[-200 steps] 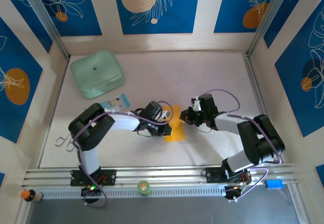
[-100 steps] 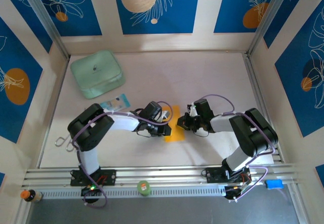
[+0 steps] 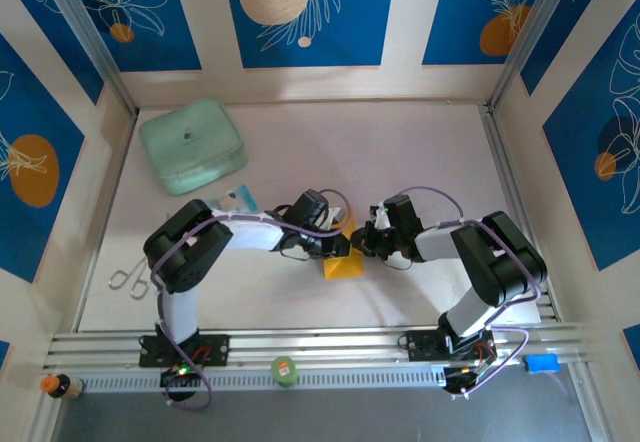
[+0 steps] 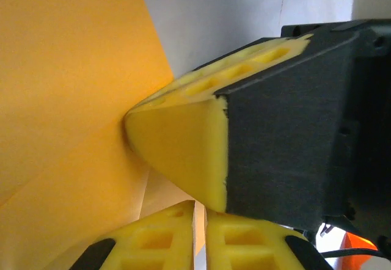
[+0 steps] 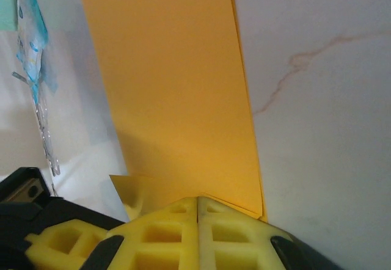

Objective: Fold a paper plane with a square sheet of paper (pick it up from the middle)
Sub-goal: Fold the triangle a second time at the center of the table.

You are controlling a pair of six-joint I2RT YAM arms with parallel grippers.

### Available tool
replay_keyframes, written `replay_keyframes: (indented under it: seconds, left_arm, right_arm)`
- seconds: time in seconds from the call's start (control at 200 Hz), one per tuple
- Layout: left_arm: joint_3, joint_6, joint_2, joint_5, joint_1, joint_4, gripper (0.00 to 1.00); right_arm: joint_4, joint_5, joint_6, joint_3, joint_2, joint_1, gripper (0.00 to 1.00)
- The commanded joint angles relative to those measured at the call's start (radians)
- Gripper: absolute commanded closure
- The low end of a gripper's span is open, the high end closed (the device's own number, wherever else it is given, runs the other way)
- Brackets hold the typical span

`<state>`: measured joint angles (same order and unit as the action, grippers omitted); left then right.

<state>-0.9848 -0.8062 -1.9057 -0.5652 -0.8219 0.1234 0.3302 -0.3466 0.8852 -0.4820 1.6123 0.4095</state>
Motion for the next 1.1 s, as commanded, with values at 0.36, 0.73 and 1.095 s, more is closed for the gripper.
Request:
replay_keyframes:
  seconds: [0.36, 0.73, 1.095]
  left_arm:
    - [0.048, 0.027, 0.009, 0.024, -0.001, -0.141, 0.85]
    - [0.14, 0.052, 0.09, 0.011, 0.0, -0.176, 0.82]
    - [0.217, 0.087, 0.17, 0.026, -0.003, -0.239, 0.86]
  right_arm:
    - [-0.085, 0.069, -0.015, 0.022, 0.052, -0.006, 1.0]
    - [-0.1, 0.067, -0.025, 0.028, 0.034, -0.024, 1.0]
    - [-0.094, 0.046, -0.031, 0.022, 0.023, -0.027, 1.0]
